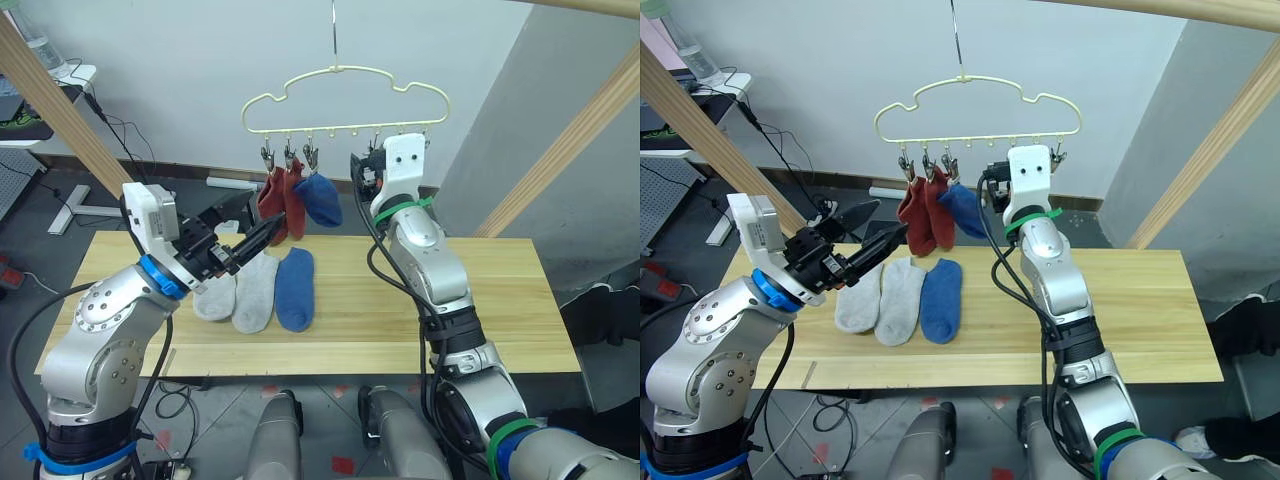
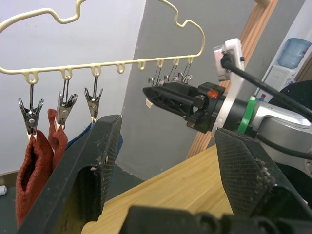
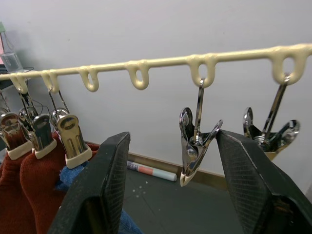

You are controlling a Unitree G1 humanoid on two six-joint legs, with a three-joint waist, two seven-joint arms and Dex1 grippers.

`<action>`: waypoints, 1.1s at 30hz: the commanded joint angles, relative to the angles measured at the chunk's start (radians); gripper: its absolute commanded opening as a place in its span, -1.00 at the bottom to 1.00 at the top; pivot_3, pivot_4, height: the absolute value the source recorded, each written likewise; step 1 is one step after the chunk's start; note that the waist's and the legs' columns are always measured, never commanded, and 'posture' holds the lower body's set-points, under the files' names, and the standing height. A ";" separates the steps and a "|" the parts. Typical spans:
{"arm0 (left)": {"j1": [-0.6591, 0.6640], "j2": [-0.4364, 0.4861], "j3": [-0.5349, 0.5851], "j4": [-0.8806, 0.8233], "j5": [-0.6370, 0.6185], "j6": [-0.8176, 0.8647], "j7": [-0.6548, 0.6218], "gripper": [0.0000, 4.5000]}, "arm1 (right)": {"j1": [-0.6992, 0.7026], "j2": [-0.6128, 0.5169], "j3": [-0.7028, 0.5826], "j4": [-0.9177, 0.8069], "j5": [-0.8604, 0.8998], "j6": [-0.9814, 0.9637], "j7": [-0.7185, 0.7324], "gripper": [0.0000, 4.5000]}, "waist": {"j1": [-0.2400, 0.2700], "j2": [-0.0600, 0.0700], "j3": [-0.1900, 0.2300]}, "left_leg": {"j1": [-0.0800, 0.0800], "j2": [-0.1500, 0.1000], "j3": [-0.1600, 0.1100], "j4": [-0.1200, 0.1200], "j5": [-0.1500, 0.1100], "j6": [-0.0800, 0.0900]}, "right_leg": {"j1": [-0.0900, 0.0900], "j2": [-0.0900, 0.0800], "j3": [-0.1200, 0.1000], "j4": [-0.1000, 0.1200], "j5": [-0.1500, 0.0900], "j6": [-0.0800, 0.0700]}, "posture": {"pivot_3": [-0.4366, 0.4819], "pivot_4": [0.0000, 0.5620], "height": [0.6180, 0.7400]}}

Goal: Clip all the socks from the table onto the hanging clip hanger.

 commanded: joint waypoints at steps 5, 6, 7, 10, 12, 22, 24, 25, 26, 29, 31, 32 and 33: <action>-0.009 0.003 -0.003 -0.029 -0.005 -0.012 0.004 0.48 | -0.058 0.024 -0.019 0.006 0.009 -0.049 -0.001 0.29 | 0.000 0.000 0.000 | 0.000 0.000 0.000 0.000 0.000 0.000 | 0.000 0.000 0.000 0.000 0.000 0.000 | 0.13 -0.03 1.00; -0.007 0.004 -0.002 -0.031 -0.005 -0.013 0.005 0.48 | -0.059 0.026 -0.020 0.008 0.009 -0.049 -0.001 0.29 | 0.000 0.000 0.000 | 0.000 0.000 0.000 0.000 0.000 0.000 | 0.000 0.000 0.000 0.000 0.000 -0.001 | 0.13 -0.03 1.00; -0.005 0.004 -0.002 -0.031 -0.005 -0.013 0.005 0.48 | -0.061 0.027 -0.021 0.011 0.009 -0.051 0.000 0.29 | 0.001 0.000 0.000 | 0.000 0.000 0.000 0.000 0.000 0.000 | 0.000 0.000 0.000 0.000 0.000 -0.001 | 0.13 -0.03 1.00; -0.002 0.004 -0.001 -0.032 -0.002 -0.013 0.009 0.48 | -0.069 0.030 -0.027 0.026 0.011 -0.057 0.001 0.29 | 0.001 0.001 0.000 | 0.000 0.000 0.000 0.000 0.000 0.000 | 0.000 0.000 0.000 0.000 0.000 -0.001 | 0.14 -0.02 1.00; -0.001 0.003 -0.002 -0.034 -0.003 -0.013 0.010 0.48 | -0.073 0.033 -0.031 0.032 0.014 -0.059 0.001 0.29 | 0.001 0.001 0.001 | 0.000 0.000 0.000 0.000 0.000 0.000 | 0.000 0.000 0.000 0.000 0.000 -0.001 | 0.14 -0.02 1.00; 0.009 -0.001 -0.009 -0.042 -0.001 -0.011 0.018 0.48 | -0.084 0.037 -0.046 0.048 0.018 -0.062 -0.002 0.29 | 0.001 0.002 0.001 | 0.000 0.000 0.000 -0.001 0.000 0.000 | 0.000 0.000 0.000 0.000 -0.001 -0.001 | 0.15 0.00 1.00; 0.010 0.001 -0.011 -0.042 0.000 -0.012 0.017 0.48 | -0.083 0.038 -0.046 0.048 0.017 -0.059 -0.003 0.29 | 0.001 0.002 0.001 | 0.000 0.000 0.000 -0.001 0.000 0.000 | 0.000 0.000 0.000 0.000 -0.001 -0.001 | 0.14 0.00 1.00; 0.011 0.001 -0.011 -0.042 -0.001 -0.012 0.017 0.48 | -0.082 0.038 -0.045 0.048 0.017 -0.059 -0.004 0.29 | 0.001 0.002 0.001 | 0.000 0.000 0.000 -0.001 0.000 0.000 | 0.000 0.000 0.000 0.000 -0.001 -0.001 | 0.14 0.00 1.00; 0.010 0.001 -0.012 -0.041 0.000 -0.012 0.017 0.48 | -0.082 0.038 -0.046 0.048 0.017 -0.058 -0.004 0.29 | 0.001 0.002 0.001 | 0.000 0.000 0.000 -0.001 0.000 0.000 | 0.000 0.000 0.000 0.000 -0.001 -0.001 | 0.14 0.00 1.00; 0.008 0.002 -0.014 -0.040 0.000 -0.011 0.017 0.48 | -0.083 0.036 -0.046 0.048 0.017 -0.057 -0.005 0.29 | 0.001 0.002 0.001 | 0.000 0.000 0.000 -0.001 0.000 0.000 | 0.000 0.000 0.000 -0.001 -0.001 -0.001 | 0.14 0.00 1.00; 0.009 0.002 -0.013 -0.041 -0.001 -0.011 0.018 0.48 | -0.083 0.036 -0.046 0.048 0.017 -0.057 -0.004 0.29 | 0.001 0.002 0.001 | 0.000 0.000 0.000 -0.002 0.000 0.000 | 0.000 0.000 0.000 -0.001 -0.001 -0.002 | 0.14 0.00 1.00; 0.009 0.002 -0.013 -0.041 -0.002 -0.010 0.018 0.48 | -0.083 0.036 -0.046 0.048 0.017 -0.057 -0.004 0.29 | 0.001 0.002 0.001 | 0.000 0.000 0.000 -0.002 0.000 0.000 | 0.000 0.000 0.000 -0.001 -0.001 -0.002 | 0.14 0.00 1.00; 0.010 0.002 -0.013 -0.041 -0.002 -0.010 0.018 0.48 | -0.082 0.036 -0.046 0.048 0.017 -0.056 -0.004 0.29 | 0.001 0.002 0.001 | 0.000 0.000 0.000 -0.002 0.000 0.000 | 0.000 0.000 0.000 -0.001 -0.001 -0.002 | 0.14 0.01 1.00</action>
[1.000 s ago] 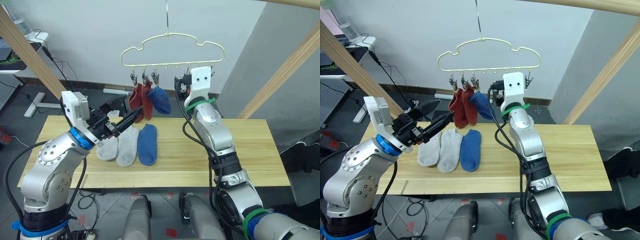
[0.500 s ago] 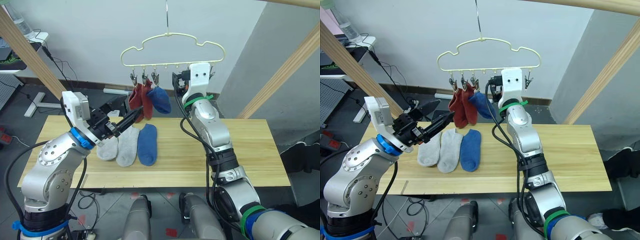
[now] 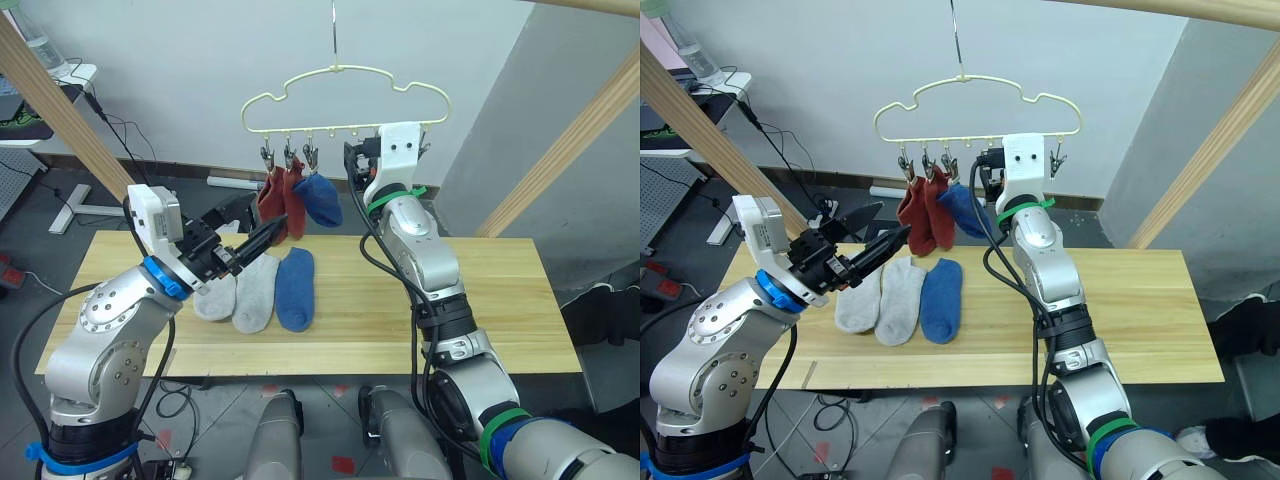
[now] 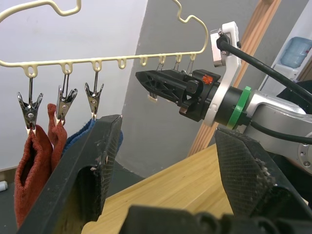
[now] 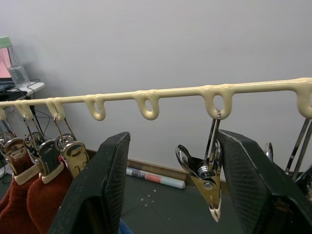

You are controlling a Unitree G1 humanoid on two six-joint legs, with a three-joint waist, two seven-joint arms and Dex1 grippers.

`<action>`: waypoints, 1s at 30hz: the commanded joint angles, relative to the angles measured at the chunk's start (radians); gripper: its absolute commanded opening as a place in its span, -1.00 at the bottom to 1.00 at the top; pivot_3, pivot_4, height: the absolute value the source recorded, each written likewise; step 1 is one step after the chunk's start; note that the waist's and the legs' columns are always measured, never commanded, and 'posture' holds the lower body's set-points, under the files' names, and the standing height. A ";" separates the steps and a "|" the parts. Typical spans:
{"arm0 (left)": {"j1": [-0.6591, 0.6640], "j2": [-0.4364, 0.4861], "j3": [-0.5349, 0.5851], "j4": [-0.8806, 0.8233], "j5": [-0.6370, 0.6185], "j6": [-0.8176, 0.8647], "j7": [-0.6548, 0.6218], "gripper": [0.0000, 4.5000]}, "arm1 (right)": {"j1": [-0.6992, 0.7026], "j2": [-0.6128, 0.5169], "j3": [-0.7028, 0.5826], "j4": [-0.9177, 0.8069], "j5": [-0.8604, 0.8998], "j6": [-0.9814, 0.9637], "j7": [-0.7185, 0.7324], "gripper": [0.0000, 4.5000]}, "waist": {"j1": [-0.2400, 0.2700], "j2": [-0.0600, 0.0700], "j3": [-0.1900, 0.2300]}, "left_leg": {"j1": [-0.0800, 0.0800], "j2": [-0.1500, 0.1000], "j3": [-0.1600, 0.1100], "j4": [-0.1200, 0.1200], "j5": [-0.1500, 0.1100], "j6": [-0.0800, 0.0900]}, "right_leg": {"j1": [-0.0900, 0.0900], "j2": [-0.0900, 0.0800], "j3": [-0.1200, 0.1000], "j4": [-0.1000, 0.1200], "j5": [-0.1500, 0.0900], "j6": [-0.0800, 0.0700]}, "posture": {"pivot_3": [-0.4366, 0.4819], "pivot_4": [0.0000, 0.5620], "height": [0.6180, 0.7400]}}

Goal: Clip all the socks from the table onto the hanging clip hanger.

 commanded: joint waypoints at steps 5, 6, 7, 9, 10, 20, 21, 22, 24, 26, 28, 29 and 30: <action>0.000 0.000 -0.008 -0.037 0.001 -0.011 0.005 0.48 | -0.016 0.001 -0.008 -0.019 0.000 -0.014 -0.009 -0.10 | 0.000 0.000 0.000 | 0.000 0.000 0.000 0.000 0.000 0.000 | 0.000 0.000 0.000 0.000 0.000 0.000 | 0.14 0.01 1.00; 0.000 0.000 -0.008 -0.037 0.000 -0.011 0.006 0.48 | -0.016 0.000 -0.008 -0.018 0.000 -0.014 -0.009 -0.10 | 0.000 0.000 0.000 | 0.000 0.000 0.000 0.000 0.000 0.000 | 0.000 0.000 0.000 0.000 0.000 0.000 | 0.14 0.01 1.00; 0.001 0.001 -0.009 -0.037 0.000 -0.011 0.006 0.48 | -0.016 0.000 -0.008 -0.018 0.000 -0.014 -0.009 -0.10 | 0.000 0.000 0.000 | 0.000 0.000 0.000 0.000 0.000 0.000 | 0.000 0.000 0.000 0.000 0.000 0.000 | 0.14 0.02 1.00; 0.002 0.003 -0.009 -0.037 -0.002 -0.012 0.007 0.48 | -0.015 0.000 -0.007 -0.020 -0.001 -0.014 -0.009 -0.10 | 0.000 0.001 0.000 | 0.000 0.000 0.000 0.000 0.000 0.000 | 0.000 0.000 0.000 0.000 0.000 0.000 | 0.14 0.02 1.00; 0.001 0.003 -0.009 -0.036 -0.003 -0.012 0.006 0.48 | -0.015 -0.001 -0.007 -0.020 -0.001 -0.013 -0.010 -0.10 | 0.000 0.001 0.000 | 0.000 0.000 0.000 0.000 0.000 0.000 | 0.000 0.000 0.000 0.000 0.000 0.000 | 0.14 0.02 1.00; 0.001 0.004 -0.012 -0.035 -0.004 -0.013 0.005 0.48 | -0.013 -0.002 -0.010 -0.025 0.002 -0.008 -0.009 -0.10 | 0.000 0.001 0.001 | 0.000 0.000 0.000 -0.001 0.000 0.000 | 0.000 0.000 0.000 -0.001 0.000 0.000 | 0.13 0.02 1.00; 0.000 0.004 -0.013 -0.034 -0.003 -0.013 0.005 0.48 | -0.013 -0.002 -0.010 -0.024 0.003 -0.008 -0.008 -0.10 | 0.000 0.002 0.001 | 0.000 0.000 0.000 -0.001 0.000 0.000 | 0.000 0.000 0.000 -0.001 0.000 0.000 | 0.13 0.02 1.00; -0.001 0.004 -0.013 -0.033 -0.003 -0.013 0.005 0.48 | -0.013 -0.002 -0.011 -0.024 0.005 -0.008 -0.007 -0.10 | 0.000 0.002 0.001 | 0.000 0.000 0.000 -0.001 0.000 0.000 | 0.000 0.000 0.000 -0.001 0.000 0.000 | 0.13 0.02 1.00; -0.003 0.004 -0.013 -0.031 -0.003 -0.013 0.005 0.48 | -0.013 -0.001 -0.011 -0.024 0.007 -0.008 -0.006 -0.10 | 0.000 0.002 0.001 | 0.000 0.000 0.000 -0.001 0.000 0.000 | 0.000 0.000 0.000 -0.001 0.000 0.000 | 0.13 0.02 1.00; -0.002 0.005 -0.013 -0.032 -0.003 -0.013 0.004 0.48 | -0.012 -0.001 -0.011 -0.025 0.008 -0.009 -0.004 -0.36 | 0.000 0.002 0.001 | 0.000 0.000 0.000 -0.001 0.000 0.000 | -0.001 0.000 0.000 -0.001 0.000 0.000 | 0.14 0.03 1.00; -0.001 0.004 -0.014 -0.032 -0.002 -0.013 0.004 0.48 | -0.011 -0.001 -0.010 -0.026 0.009 -0.010 -0.004 -0.65 | 0.000 0.002 0.002 | -0.001 0.000 0.000 -0.001 0.000 0.000 | -0.001 0.000 0.000 -0.001 0.000 0.000 | 0.14 0.02 1.00; 0.000 0.004 -0.014 -0.032 -0.003 -0.013 0.004 0.48 | -0.010 -0.001 -0.010 -0.027 0.009 -0.009 -0.004 -0.78 | 0.000 0.002 0.002 | -0.001 0.000 0.000 -0.001 0.000 0.000 | -0.001 0.000 0.000 -0.001 0.000 0.000 | 0.14 0.02 1.00; 0.000 0.004 -0.014 -0.033 -0.002 -0.013 0.005 0.48 | -0.010 -0.001 -0.010 -0.027 0.010 -0.010 -0.004 -0.89 | 0.000 0.002 0.002 | -0.001 0.000 0.000 -0.001 0.000 0.000 | -0.001 0.000 0.000 -0.001 0.000 0.000 | 0.14 0.02 1.00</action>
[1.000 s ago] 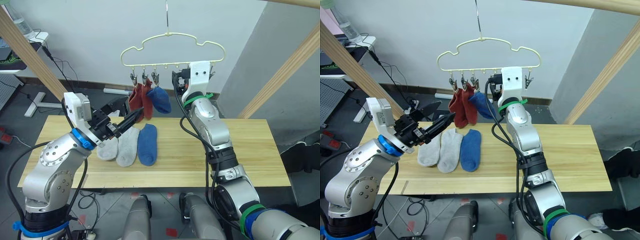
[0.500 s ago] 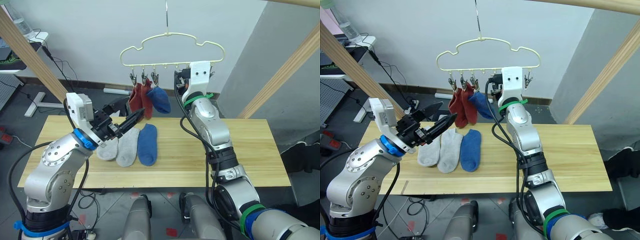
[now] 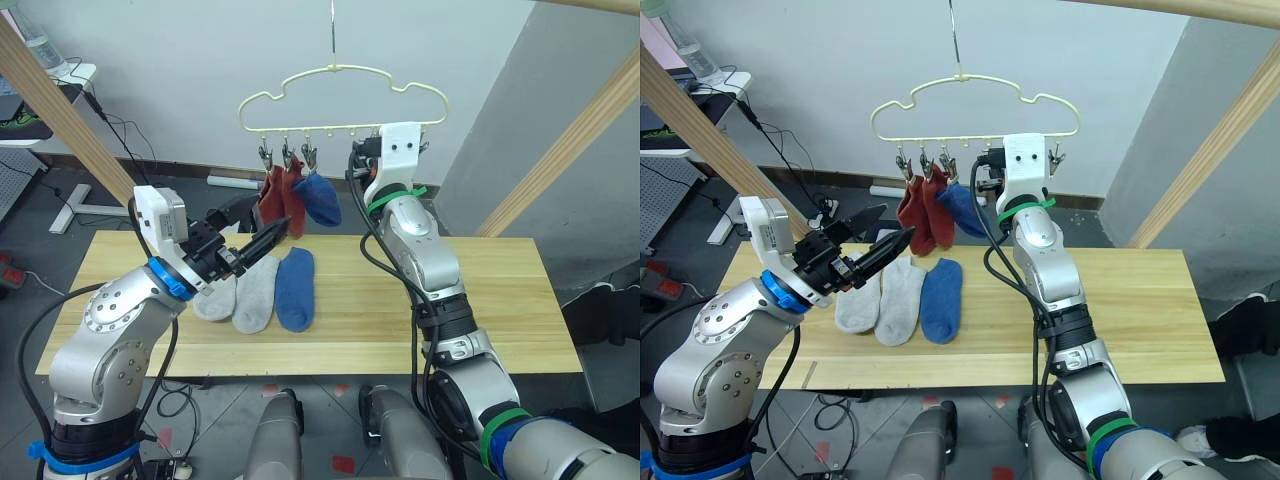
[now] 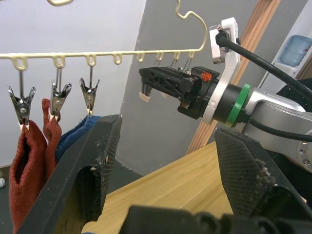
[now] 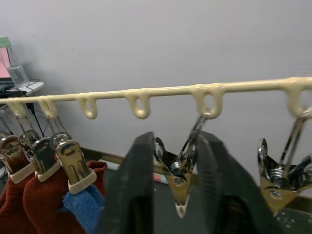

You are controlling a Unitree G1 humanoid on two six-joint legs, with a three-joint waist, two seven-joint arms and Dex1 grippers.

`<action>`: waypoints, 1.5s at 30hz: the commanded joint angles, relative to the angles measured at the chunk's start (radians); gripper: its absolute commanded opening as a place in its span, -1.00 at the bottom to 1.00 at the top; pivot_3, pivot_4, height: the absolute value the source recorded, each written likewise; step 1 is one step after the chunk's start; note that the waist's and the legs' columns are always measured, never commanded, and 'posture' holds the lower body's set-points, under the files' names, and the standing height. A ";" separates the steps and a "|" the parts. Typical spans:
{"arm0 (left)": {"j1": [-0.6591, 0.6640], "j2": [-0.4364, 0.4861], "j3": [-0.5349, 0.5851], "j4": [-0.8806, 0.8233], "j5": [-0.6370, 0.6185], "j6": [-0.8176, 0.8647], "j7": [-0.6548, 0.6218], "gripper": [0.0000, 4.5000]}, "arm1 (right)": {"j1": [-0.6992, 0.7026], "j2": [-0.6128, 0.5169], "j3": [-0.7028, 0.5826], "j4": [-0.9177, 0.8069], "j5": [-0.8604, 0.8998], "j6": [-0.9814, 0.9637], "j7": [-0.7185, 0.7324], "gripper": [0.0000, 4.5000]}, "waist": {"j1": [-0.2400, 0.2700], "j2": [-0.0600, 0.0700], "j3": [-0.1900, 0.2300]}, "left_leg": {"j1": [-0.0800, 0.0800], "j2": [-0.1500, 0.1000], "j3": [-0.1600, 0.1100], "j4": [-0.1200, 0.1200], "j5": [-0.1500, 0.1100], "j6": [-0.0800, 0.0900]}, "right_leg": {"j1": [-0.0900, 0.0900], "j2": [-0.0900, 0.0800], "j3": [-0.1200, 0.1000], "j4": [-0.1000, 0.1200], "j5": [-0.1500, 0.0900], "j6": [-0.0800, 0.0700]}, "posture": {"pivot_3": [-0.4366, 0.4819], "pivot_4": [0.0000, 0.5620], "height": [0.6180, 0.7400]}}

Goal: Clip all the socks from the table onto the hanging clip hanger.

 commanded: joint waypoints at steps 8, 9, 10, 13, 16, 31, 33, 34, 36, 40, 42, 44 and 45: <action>0.024 0.006 -0.006 -0.040 0.004 -0.008 -0.008 0.48 | 0.006 -0.016 -0.011 -0.082 0.027 0.036 0.025 -0.99 | 0.000 0.000 0.000 | 0.000 0.000 0.000 -0.001 0.000 0.000 | 0.000 0.000 0.000 -0.001 0.000 0.000 | 0.14 0.01 1.00; 0.027 0.008 -0.007 -0.039 0.006 -0.008 -0.008 0.48 | 0.008 -0.018 -0.012 -0.095 0.033 0.047 0.029 -0.99 | 0.000 0.001 0.000 | 0.000 0.000 0.000 -0.001 0.000 0.000 | 0.000 0.000 0.000 -0.001 0.000 0.000 | 0.14 0.01 1.00; 0.029 0.008 -0.008 -0.038 0.008 -0.008 -0.008 0.48 | 0.010 -0.020 -0.013 -0.103 0.037 0.055 0.031 -0.99 | 0.000 0.001 0.000 | 0.000 0.000 0.000 -0.001 0.000 0.000 | 0.000 0.000 0.000 -0.001 0.000 0.000 | 0.13 0.01 1.00; 0.071 0.026 -0.058 0.014 0.089 0.024 0.019 0.48 | 0.013 -0.045 -0.027 -0.196 0.132 0.203 0.119 -0.99 | -0.001 0.001 0.001 | -0.001 0.000 0.000 -0.002 0.000 0.000 | -0.001 0.000 0.000 -0.001 0.000 0.000 | 0.10 0.01 1.00; 0.093 0.018 -0.126 0.103 0.204 0.012 0.061 0.48 | 0.013 -0.083 -0.039 -0.279 0.209 0.348 0.181 -0.99 | -0.001 0.003 0.002 | -0.001 0.000 0.000 -0.002 0.000 0.000 | -0.001 0.000 0.000 -0.001 0.000 0.000 | 0.04 0.00 1.00; -0.224 -0.184 -0.369 0.721 0.522 -0.117 0.070 0.48 | -0.024 -0.200 -0.073 -0.381 0.360 0.622 0.277 -0.99 | -0.006 0.006 0.004 | -0.005 0.000 0.002 -0.002 0.000 0.000 | -0.006 0.000 0.001 -0.001 0.000 0.000 | -0.13 0.08 1.00; -0.283 -0.203 -0.389 0.812 0.567 -0.138 0.078 0.48 | -0.023 -0.202 -0.076 -0.384 0.357 0.624 0.269 -0.99 | -0.006 0.006 0.004 | -0.006 0.000 0.001 -0.001 0.000 0.001 | -0.006 0.000 0.000 0.000 0.000 0.000 | -0.16 0.09 1.00; -0.306 -0.209 -0.399 0.853 0.593 -0.152 0.090 0.48 | -0.021 -0.202 -0.077 -0.385 0.355 0.625 0.264 -0.99 | -0.006 0.006 0.004 | -0.006 0.000 0.002 -0.001 0.000 0.001 | -0.006 0.000 0.001 0.000 0.000 0.000 | -0.16 0.09 1.00; -0.361 -0.224 -0.409 0.956 0.648 -0.204 0.130 0.48 | -0.018 -0.197 -0.079 -0.394 0.354 0.630 0.255 -0.99 | -0.009 0.006 0.005 | -0.006 -0.001 0.002 0.000 0.000 0.001 | -0.006 0.000 0.002 0.000 0.000 0.001 | -0.19 0.10 1.00; -0.388 -0.249 -0.424 1.043 0.685 -0.208 0.113 0.48 | -0.010 -0.193 -0.083 -0.408 0.353 0.638 0.243 -0.99 | -0.020 0.006 0.005 | -0.007 -0.001 0.003 -0.001 -0.001 0.001 | -0.007 0.000 0.002 0.000 0.000 0.001 | -0.21 0.10 1.00; -0.386 -0.254 -0.423 1.056 0.703 -0.200 0.118 0.48 | -0.008 -0.193 -0.084 -0.416 0.355 0.642 0.237 -0.99 | -0.026 0.006 0.005 | -0.008 -0.001 0.002 -0.001 -0.001 0.001 | -0.008 0.000 0.001 0.000 0.000 0.001 | -0.25 0.11 1.00; -0.374 -0.255 -0.433 1.058 0.722 -0.169 0.114 0.48 | -0.005 -0.194 -0.091 -0.424 0.356 0.647 0.230 -0.99 | -0.030 0.006 0.005 | -0.010 -0.001 0.001 0.000 0.000 0.001 | -0.009 0.000 0.001 0.001 0.000 0.001 | -0.26 0.11 1.00; -0.368 -0.259 -0.429 1.052 0.720 -0.158 0.110 0.48 | -0.006 -0.195 -0.094 -0.424 0.355 0.647 0.228 -0.99 | -0.031 0.006 0.005 | -0.010 -0.001 0.001 0.000 0.000 0.001 | -0.009 0.000 0.001 0.001 0.000 0.001 | -0.26 0.11 1.00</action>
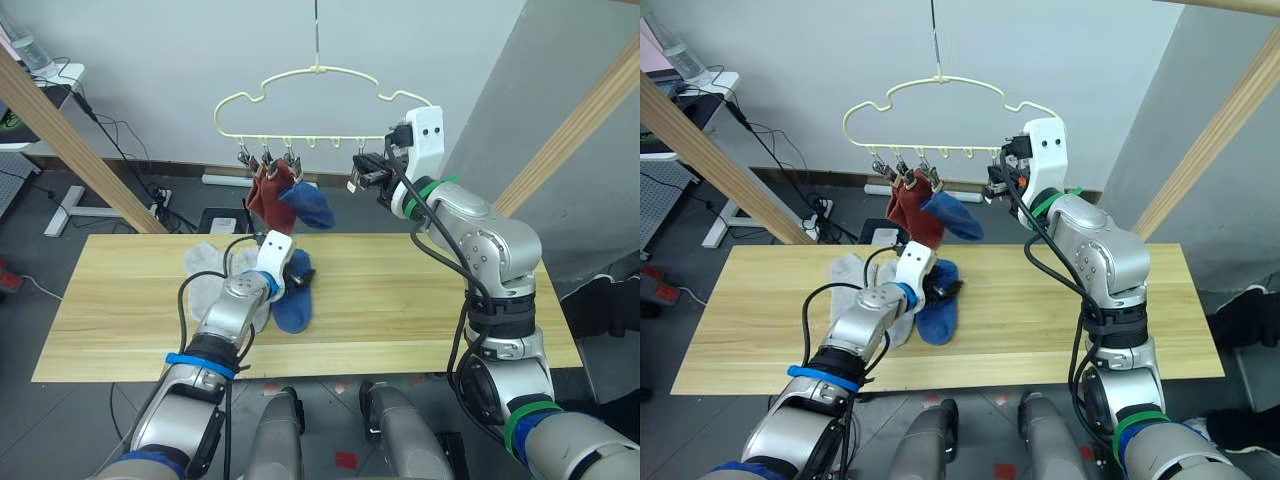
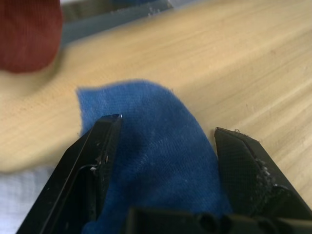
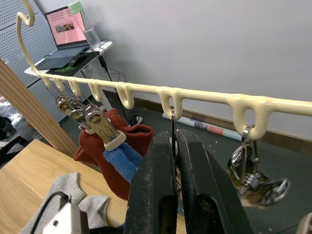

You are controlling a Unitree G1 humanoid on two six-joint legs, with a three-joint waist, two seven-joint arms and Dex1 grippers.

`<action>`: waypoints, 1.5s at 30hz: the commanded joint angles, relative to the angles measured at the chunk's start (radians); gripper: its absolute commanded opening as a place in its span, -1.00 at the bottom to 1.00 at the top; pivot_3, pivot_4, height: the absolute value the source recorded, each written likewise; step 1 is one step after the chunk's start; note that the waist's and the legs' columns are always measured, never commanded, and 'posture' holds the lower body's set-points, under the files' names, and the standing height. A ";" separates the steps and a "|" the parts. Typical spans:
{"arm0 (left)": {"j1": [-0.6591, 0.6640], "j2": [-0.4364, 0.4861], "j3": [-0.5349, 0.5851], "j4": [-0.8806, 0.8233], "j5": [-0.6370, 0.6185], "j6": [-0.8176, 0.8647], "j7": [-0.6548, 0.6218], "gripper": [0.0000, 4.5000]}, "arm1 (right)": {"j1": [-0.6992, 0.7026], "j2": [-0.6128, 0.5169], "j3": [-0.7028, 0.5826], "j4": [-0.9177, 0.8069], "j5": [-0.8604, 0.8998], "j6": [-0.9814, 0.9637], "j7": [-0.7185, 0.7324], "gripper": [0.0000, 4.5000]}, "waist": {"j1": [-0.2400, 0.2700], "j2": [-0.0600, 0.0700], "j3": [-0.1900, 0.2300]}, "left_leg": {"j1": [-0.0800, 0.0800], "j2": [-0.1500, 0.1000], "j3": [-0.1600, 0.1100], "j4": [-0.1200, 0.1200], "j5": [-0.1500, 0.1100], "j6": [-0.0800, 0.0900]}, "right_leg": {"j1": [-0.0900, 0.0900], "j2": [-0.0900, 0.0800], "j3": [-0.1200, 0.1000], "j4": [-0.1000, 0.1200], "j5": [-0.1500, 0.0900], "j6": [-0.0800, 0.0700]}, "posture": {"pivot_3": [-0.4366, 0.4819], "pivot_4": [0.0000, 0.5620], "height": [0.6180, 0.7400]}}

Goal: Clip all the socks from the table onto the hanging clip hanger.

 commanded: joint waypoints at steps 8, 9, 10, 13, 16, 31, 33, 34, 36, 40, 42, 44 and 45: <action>0.046 -0.021 0.014 -0.044 0.004 0.075 -0.028 -0.23 | -0.006 0.004 -0.019 -0.039 0.019 0.001 -0.019 -1.00 | -0.001 0.000 0.000 | 0.000 0.000 0.000 0.001 0.000 0.000 | 0.000 0.000 0.000 0.001 0.000 0.000 | -0.24 0.12 1.00; 0.047 -0.022 0.016 -0.047 0.005 0.076 -0.029 -0.37 | -0.006 0.004 -0.019 -0.038 0.019 0.001 -0.019 -1.00 | -0.001 0.000 0.000 | 0.000 0.000 0.000 0.001 0.000 0.000 | 0.000 0.000 0.000 0.001 0.000 0.000 | -0.24 0.13 1.00; 0.049 -0.022 0.017 -0.050 0.005 0.076 -0.031 -0.46 | -0.007 0.004 -0.019 -0.036 0.019 0.000 -0.018 -1.00 | -0.001 0.000 0.000 | 0.000 0.000 0.000 0.001 0.000 0.000 | 0.000 0.000 0.000 0.001 0.000 0.000 | -0.23 0.13 1.00; 0.054 -0.025 0.021 -0.061 0.004 0.077 -0.037 -0.70 | -0.009 0.002 -0.018 -0.030 0.017 -0.005 -0.016 -1.00 | -0.001 0.000 0.000 | 0.000 0.000 0.000 0.001 0.000 0.000 | 0.000 0.000 0.000 0.001 0.000 0.000 | -0.23 0.13 1.00; 0.072 -0.024 0.010 -0.097 0.004 0.069 -0.060 -0.81 | -0.012 0.000 -0.016 -0.019 0.015 -0.012 -0.010 -1.00 | -0.001 0.000 0.000 | 0.000 0.000 0.000 0.001 0.000 0.000 | 0.000 0.000 0.000 0.001 0.000 0.000 | -0.21 0.12 1.00; 0.150 -0.036 0.115 -0.373 -0.193 0.148 -0.189 -1.00 | -0.020 -0.022 -0.028 0.039 0.015 -0.035 0.014 -1.00 | 0.000 0.000 0.000 | 0.000 0.000 -0.001 0.001 0.000 0.000 | 0.000 0.000 0.000 0.001 0.000 0.000 | -0.17 0.06 1.00; 0.172 -0.035 0.143 -0.437 -0.252 0.150 -0.228 -1.00 | -0.021 -0.023 -0.030 0.047 0.015 -0.038 0.015 -1.00 | -0.001 0.000 0.000 | 0.000 0.000 0.000 0.001 0.000 0.000 | 0.000 0.000 0.000 0.001 0.000 0.000 | -0.16 0.04 1.00; 0.181 -0.035 0.156 -0.474 -0.281 0.166 -0.238 -1.00 | -0.022 -0.019 -0.038 0.050 0.021 -0.032 0.011 -1.00 | 0.001 0.000 0.000 | 0.000 0.000 0.000 0.001 0.000 0.000 | 0.000 0.000 0.000 0.001 0.000 0.000 | -0.16 0.04 1.00; 0.193 -0.022 0.163 -0.528 -0.295 0.145 -0.251 -1.00 | -0.023 -0.011 -0.053 0.054 0.033 -0.018 0.003 -1.00 | 0.003 0.000 0.000 | 0.000 0.000 -0.001 0.001 0.000 0.000 | 0.000 0.000 -0.001 0.001 0.000 0.000 | -0.16 0.04 1.00; 0.227 0.042 0.132 -0.643 -0.244 -0.088 -0.328 -1.00 | -0.052 0.024 -0.158 0.086 0.121 0.106 -0.048 -1.00 | 0.002 0.000 0.000 | 0.000 0.000 -0.001 0.002 0.000 0.000 | 0.000 0.000 0.000 0.001 0.000 0.000 | -0.14 0.01 1.00; 0.231 0.055 0.123 -0.651 -0.221 -0.188 -0.340 -1.00 | -0.071 0.037 -0.212 0.102 0.165 0.182 -0.075 -1.00 | 0.004 0.000 0.000 | 0.000 0.000 -0.001 0.002 0.000 0.000 | 0.000 0.000 0.000 0.001 0.000 0.000 | -0.14 0.00 1.00; 0.224 0.050 0.123 -0.633 -0.203 -0.268 -0.330 -1.00 | -0.085 0.034 -0.236 0.112 0.185 0.224 -0.088 -1.00 | 0.009 0.000 0.000 | 0.000 0.000 -0.001 0.002 0.000 0.000 | 0.000 0.000 -0.001 0.001 0.000 0.000 | -0.14 0.00 1.00; 0.218 0.045 0.124 -0.622 -0.195 -0.301 -0.323 -1.00 | -0.091 0.033 -0.245 0.117 0.192 0.237 -0.092 -1.00 | 0.010 0.000 0.000 | 0.000 0.000 -0.001 0.002 0.000 0.000 | 0.001 0.000 -0.001 0.001 0.000 0.000 | -0.14 0.00 1.00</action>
